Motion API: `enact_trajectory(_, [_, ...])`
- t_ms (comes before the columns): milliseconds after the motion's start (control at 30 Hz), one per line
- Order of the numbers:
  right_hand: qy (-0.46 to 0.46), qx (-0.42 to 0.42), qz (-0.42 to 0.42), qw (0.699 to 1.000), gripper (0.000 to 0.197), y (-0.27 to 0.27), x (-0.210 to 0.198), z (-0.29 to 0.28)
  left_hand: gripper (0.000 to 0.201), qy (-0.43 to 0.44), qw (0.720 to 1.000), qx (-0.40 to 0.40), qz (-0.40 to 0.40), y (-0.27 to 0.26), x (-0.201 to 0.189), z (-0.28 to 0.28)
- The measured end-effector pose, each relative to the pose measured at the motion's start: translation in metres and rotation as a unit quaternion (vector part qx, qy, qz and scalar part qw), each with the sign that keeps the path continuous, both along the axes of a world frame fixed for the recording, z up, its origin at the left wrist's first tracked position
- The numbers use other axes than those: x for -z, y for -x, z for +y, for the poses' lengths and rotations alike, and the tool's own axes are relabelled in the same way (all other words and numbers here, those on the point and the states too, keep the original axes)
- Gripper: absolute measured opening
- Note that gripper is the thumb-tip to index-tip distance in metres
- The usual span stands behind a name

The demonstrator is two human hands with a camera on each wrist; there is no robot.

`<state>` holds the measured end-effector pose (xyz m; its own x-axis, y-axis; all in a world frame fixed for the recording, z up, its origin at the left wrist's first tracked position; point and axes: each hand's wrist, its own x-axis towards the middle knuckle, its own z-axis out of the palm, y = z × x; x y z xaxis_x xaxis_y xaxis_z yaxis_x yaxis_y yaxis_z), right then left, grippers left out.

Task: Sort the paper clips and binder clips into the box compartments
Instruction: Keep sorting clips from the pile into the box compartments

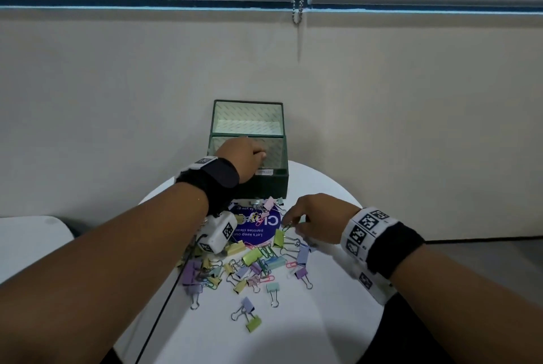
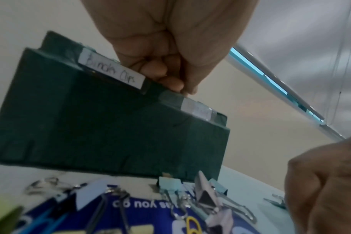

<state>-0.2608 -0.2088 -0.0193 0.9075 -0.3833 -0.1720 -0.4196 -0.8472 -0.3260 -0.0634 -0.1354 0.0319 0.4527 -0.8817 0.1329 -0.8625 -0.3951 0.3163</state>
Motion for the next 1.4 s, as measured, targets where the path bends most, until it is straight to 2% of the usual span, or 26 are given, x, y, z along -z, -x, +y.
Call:
enact_trajectory(100, [0.011,-0.002,0.005,1.000,0.031,-0.007,0.003,0.001,0.029,0.042,0.999,0.021,-0.008,0.003,-0.005,0.012])
enact_trajectory(167, [0.003,0.008,0.005,1.000,0.020,-0.009,0.003,0.001,0.019,0.054,0.995,0.060,-0.059,0.010,-0.007,0.025])
enact_trajectory(200, [0.002,0.009,0.003,1.000,0.016,-0.010,0.003,0.002,0.016,0.021,0.994,0.072,-0.086,0.015,-0.007,0.031])
enact_trajectory(267, [0.010,0.006,-0.006,1.000,0.016,-0.011,0.003,0.003,0.017,-0.115,0.983,0.063,-0.129,0.025,0.000,0.037])
enact_trajectory(333, [0.018,0.019,-0.010,1.000,0.018,-0.012,0.004,0.004,0.030,-0.229,0.960,0.049,-0.151,0.029,0.010,0.035])
enact_trajectory(400, [0.033,0.035,-0.026,0.999,0.016,-0.013,0.006,0.006,0.043,-0.262,0.954,0.042,-0.142,0.032,0.019,0.033])
enact_trajectory(500, [0.029,0.047,-0.067,0.996,0.014,-0.011,0.005,0.006,0.044,-0.261,0.952,0.050,-0.154,0.037,0.027,0.030])
enact_trajectory(600, [0.010,0.046,-0.049,0.998,0.031,-0.008,0.001,0.007,0.024,-0.274,0.945,0.066,-0.165,0.039,0.030,0.031])
enact_trajectory(700, [0.000,0.054,-0.026,0.998,0.024,-0.009,-0.002,0.007,0.014,-0.286,0.936,0.090,-0.183,0.040,0.032,0.035])
enact_trajectory(800, [-0.007,0.055,-0.008,0.998,0.021,-0.010,-0.003,0.008,0.015,-0.293,0.933,0.107,-0.182,0.039,0.033,0.042])
enact_trajectory(933, [-0.024,0.061,0.023,0.998,0.014,-0.009,-0.002,0.009,0.021,-0.257,0.955,0.092,-0.117,0.033,0.027,0.046])
enact_trajectory(1033, [-0.014,0.058,0.027,0.998,0.012,-0.010,-0.001,0.010,0.035,-0.242,0.962,0.094,-0.087,0.034,0.027,0.043])
enact_trajectory(1100, [-0.005,0.054,0.019,0.998,0.012,-0.009,0.000,0.010,0.027,-0.250,0.958,0.115,-0.082,0.041,0.029,0.041])
enact_trajectory(1167, [-0.007,0.050,-0.001,0.999,0.015,-0.009,0.000,0.008,0.019,-0.255,0.950,0.145,-0.103,0.048,0.029,0.040])
enact_trajectory(1300, [-0.027,0.028,-0.004,0.999,0.024,-0.010,0.001,0.008,0.015,-0.293,0.922,0.173,-0.184,0.059,0.026,0.041])
enact_trajectory(1367, [-0.011,0.025,-0.002,1.000,0.023,-0.012,0.004,0.007,0.006,-0.293,0.921,0.180,-0.181,0.056,0.025,0.044])
enact_trajectory(1400, [0.002,0.026,-0.006,1.000,0.021,-0.012,0.006,0.007,0.009,-0.287,0.925,0.183,-0.168,0.053,0.026,0.046])
